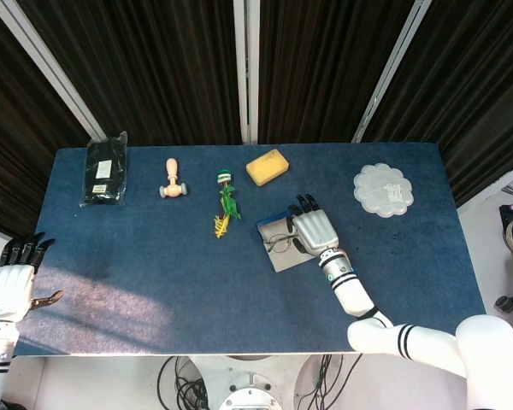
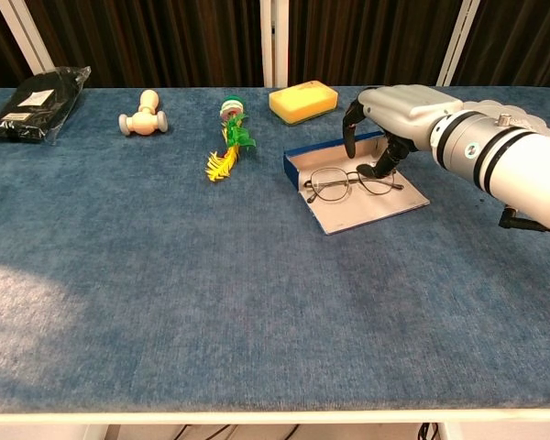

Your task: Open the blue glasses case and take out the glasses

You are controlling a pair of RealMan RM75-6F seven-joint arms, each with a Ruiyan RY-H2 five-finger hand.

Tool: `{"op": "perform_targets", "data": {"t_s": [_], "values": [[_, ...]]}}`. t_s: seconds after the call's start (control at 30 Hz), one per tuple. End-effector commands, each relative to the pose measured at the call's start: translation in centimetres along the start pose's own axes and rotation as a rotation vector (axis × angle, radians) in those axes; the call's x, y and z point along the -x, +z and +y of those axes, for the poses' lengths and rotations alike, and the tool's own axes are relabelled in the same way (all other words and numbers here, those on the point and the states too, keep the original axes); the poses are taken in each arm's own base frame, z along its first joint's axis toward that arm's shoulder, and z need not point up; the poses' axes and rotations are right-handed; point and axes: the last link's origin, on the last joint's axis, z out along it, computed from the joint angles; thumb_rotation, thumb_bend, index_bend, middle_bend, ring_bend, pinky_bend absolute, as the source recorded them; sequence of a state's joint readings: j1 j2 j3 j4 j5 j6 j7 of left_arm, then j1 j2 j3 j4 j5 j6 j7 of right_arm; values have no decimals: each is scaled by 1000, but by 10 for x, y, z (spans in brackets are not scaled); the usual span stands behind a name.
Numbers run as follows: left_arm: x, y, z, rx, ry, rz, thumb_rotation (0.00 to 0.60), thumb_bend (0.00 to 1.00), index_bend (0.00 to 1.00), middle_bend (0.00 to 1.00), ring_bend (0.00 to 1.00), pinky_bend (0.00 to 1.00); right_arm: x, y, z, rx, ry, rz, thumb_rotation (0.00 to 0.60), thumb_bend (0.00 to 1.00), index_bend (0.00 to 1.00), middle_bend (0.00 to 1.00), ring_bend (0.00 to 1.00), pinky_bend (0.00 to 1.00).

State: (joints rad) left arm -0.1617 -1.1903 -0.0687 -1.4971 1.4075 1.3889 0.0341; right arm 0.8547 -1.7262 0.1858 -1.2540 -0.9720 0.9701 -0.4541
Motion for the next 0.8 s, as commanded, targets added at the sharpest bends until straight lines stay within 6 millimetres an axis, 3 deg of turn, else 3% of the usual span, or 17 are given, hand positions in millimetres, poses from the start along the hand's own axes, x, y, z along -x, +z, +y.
{"op": "perform_targets", "data": {"t_s": [0.03, 0.6, 0.8], "values": [[1, 0, -1, -3, -2, -1, 600, 47, 156, 44, 0, 9, 5, 0, -1, 0, -8, -1, 600, 296, 513, 197, 0, 0], [3, -1, -3, -7, -7, -2, 600, 47, 156, 44, 0, 8, 20, 12, -4, 2, -62, -18, 600, 320, 466, 207, 0, 0], [3, -1, -4, -8, -8, 0, 600, 47, 155, 44, 0, 8, 23, 12, -4, 1, -47, -21, 600, 369, 554, 222, 0, 0]]}}
